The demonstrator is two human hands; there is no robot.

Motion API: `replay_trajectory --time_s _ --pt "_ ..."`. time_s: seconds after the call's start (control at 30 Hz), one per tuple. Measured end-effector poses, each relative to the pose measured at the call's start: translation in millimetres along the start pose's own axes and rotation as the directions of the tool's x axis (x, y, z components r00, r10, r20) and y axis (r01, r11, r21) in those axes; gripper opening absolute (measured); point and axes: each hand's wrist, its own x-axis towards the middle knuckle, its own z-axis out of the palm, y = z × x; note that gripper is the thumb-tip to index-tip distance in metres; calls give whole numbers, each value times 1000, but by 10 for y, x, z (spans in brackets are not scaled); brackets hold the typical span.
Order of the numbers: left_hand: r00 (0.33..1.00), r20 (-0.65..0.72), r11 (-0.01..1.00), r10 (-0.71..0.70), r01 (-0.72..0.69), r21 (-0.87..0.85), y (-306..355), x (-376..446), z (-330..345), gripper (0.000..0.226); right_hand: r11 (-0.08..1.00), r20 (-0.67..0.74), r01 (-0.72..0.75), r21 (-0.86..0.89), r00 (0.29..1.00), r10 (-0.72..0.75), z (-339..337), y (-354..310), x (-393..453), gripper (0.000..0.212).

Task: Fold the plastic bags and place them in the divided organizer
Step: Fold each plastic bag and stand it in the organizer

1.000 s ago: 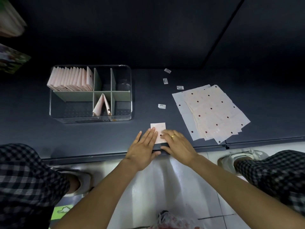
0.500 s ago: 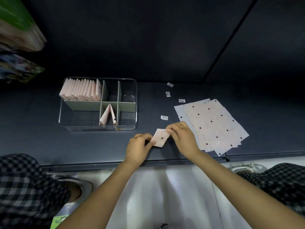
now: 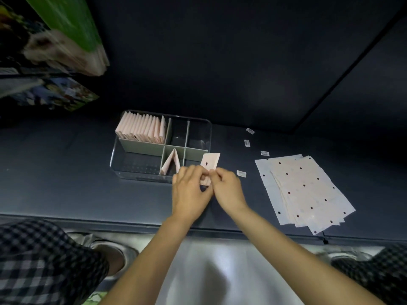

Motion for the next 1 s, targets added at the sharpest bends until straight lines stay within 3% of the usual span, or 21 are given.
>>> replay_trajectory --time_s 0.07,0.13,0.23,0.37,0.57,0.8,1.0 --pt "999 31 997 25 -23 -67 -113 58 -45 13 1000 -7 -9 1 1000 9 10 -15 103 27" --pt "1000 -15 999 14 -14 -29 -235 116 -94 11 1000 -3 -11 -14 1000 11 7 -23 209 24" --pt "997 -73 973 -15 32 230 -447 215 -132 13 995 31 8 -99 1000 -5 7 -47 348 11" --pt "993 49 912 -109 80 403 -668 302 -131 25 983 51 43 -178 998 -34 80 -163 491 7" --pt "978 -15 914 -207 199 355 -845 290 -182 27 946 42 91 -311 996 -82 346 -357 647 12" --pt "975 -3 944 -222 216 250 -873 278 -223 26 782 -9 103 -614 990 -137 698 -483 670 17" --pt "970 -29 958 -241 243 156 -881 234 -265 25 791 86 97 -603 995 -57 917 -418 669 26"
